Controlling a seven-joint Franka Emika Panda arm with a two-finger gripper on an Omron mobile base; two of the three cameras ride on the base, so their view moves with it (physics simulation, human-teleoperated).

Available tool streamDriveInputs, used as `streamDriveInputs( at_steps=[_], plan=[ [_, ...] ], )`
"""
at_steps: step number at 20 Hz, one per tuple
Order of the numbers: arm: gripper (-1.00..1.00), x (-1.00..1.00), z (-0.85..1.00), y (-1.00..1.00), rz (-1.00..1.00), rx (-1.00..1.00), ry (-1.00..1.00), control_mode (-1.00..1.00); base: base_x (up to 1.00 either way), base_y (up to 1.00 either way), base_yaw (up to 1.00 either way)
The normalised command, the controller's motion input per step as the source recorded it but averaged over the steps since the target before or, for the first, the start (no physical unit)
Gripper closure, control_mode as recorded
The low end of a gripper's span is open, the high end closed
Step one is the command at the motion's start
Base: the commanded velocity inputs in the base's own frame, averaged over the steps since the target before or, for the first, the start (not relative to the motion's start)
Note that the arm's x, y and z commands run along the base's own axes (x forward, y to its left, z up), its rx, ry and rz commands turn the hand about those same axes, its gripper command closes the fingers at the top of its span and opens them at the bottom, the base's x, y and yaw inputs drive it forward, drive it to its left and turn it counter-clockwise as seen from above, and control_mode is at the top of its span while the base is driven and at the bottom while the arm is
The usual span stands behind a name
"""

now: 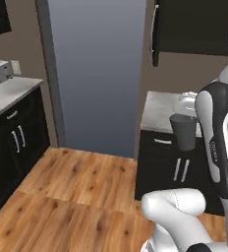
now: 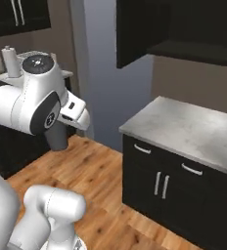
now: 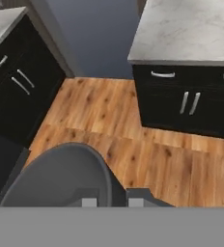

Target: There is a bowl on the dining counter. Grab a lemon wedge from the fridge and place it in the bowl. Then get the liquor bottle and glass cup from the cabinet and place them next to the bowl.

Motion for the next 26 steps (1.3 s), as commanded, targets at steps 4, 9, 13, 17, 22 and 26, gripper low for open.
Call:
streamDriveInputs(
  at_steps=[4, 9, 13, 17, 22, 26],
  plan=[
    [1.0, 0.0, 0.0, 0.0, 0.0, 0.0, 0.0, 1.0, -0.33, 0.45, 0.97],
    [1.0, 0.0, 0.0, 0.0, 0.0, 0.0, 0.0, 1.0, -0.25, 0.48, 0.98],
    [1.0, 0.0, 0.0, 0.0, 0.0, 0.0, 0.0, 1.0, -0.16, 0.5, 0.96],
    [1.0, 0.0, 0.0, 0.0, 0.0, 0.0, 0.0, 1.0, -0.13, 0.62, 0.94],
    [1.0, 0.0, 0.0, 0.0, 0.0, 0.0, 0.0, 1.0, 0.03, 0.6, 0.87],
    [1.0, 0.0, 0.0, 0.0, 0.0, 0.0, 0.0, 1.0, 0.82, 0.25, 0.68]
  ],
)
